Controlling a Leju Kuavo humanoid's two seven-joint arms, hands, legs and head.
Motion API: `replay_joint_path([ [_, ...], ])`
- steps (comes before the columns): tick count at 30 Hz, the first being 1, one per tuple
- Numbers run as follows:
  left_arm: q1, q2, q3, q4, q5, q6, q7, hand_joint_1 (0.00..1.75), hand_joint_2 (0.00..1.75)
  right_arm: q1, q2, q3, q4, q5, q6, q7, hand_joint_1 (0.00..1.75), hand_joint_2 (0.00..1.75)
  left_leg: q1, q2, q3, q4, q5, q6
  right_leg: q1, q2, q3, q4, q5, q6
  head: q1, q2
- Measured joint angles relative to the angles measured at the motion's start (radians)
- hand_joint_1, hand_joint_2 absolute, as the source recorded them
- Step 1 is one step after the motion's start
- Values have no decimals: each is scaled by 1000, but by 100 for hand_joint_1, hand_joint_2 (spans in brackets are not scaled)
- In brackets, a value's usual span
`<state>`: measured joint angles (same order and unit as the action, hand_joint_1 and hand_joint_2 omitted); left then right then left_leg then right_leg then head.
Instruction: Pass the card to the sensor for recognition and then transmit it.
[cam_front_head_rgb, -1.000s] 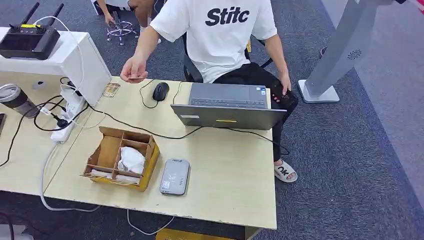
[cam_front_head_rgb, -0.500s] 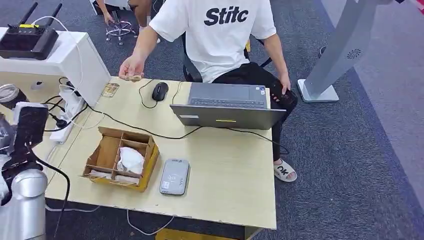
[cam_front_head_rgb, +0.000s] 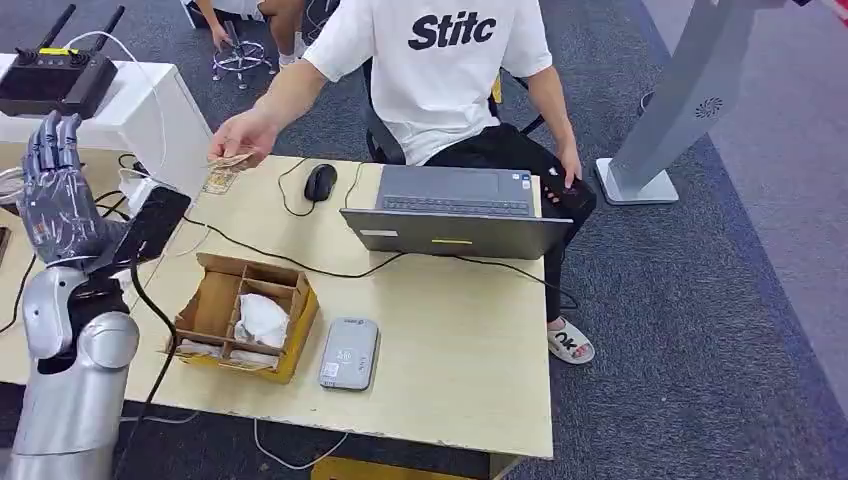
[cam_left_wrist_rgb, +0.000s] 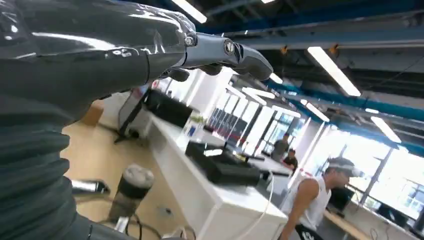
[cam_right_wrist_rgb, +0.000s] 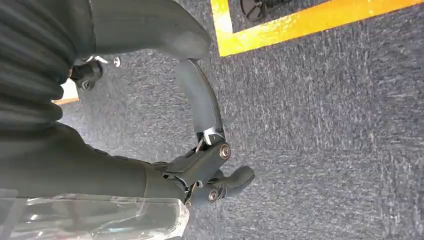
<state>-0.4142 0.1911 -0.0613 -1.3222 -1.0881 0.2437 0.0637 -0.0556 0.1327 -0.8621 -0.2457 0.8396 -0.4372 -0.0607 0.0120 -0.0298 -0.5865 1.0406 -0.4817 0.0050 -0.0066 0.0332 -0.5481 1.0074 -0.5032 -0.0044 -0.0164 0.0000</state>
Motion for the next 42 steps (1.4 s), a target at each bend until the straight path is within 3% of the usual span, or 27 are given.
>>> replay_joint_path([
  [3,-44,14,-56,10,-106,0,25,0,175,-1,-3,-3,0,9,5,-5,0,175,0,0,0,0,0,0,0,0,0,0,0,0,0,0],
  [10,-117,19,-144,51,-183,-4,53,0,175,-2,-7,-7,0,10,5,-13,0,175,0,0,0,0,0,0,0,0,0,0,1,0,0,0],
  [29,-162,26,-229,159,-220,-23,58,0,175,0,-14,-26,1,18,13,-16,0,175,0,0,0,0,0,0,0,0,0,0,1,0,0,0],
  [30,-163,29,-230,163,-220,-23,58,10,175,0,-14,-27,1,18,17,-16,0,175,0,0,0,0,0,0,0,0,0,0,1,0,0,0],
  [31,-164,32,-231,168,-220,-24,58,58,175,1,-14,-28,1,18,18,-16,0,175,0,0,0,0,0,0,0,0,0,0,1,0,0,0],
  [34,-165,43,-232,181,-219,-28,68,154,175,1,-14,-31,1,20,18,-17,0,175,0,0,-1,0,0,0,0,0,0,0,1,0,1,0],
  [37,-166,55,-232,196,-218,-26,74,175,175,3,-14,-32,1,23,18,-17,0,175,0,0,-1,0,0,0,0,0,0,0,0,0,0,0],
  [42,-165,79,-232,229,-212,-14,80,175,175,4,-15,-33,1,28,18,-19,0,175,0,0,-1,0,0,0,0,0,-1,0,0,0,0,0],
])
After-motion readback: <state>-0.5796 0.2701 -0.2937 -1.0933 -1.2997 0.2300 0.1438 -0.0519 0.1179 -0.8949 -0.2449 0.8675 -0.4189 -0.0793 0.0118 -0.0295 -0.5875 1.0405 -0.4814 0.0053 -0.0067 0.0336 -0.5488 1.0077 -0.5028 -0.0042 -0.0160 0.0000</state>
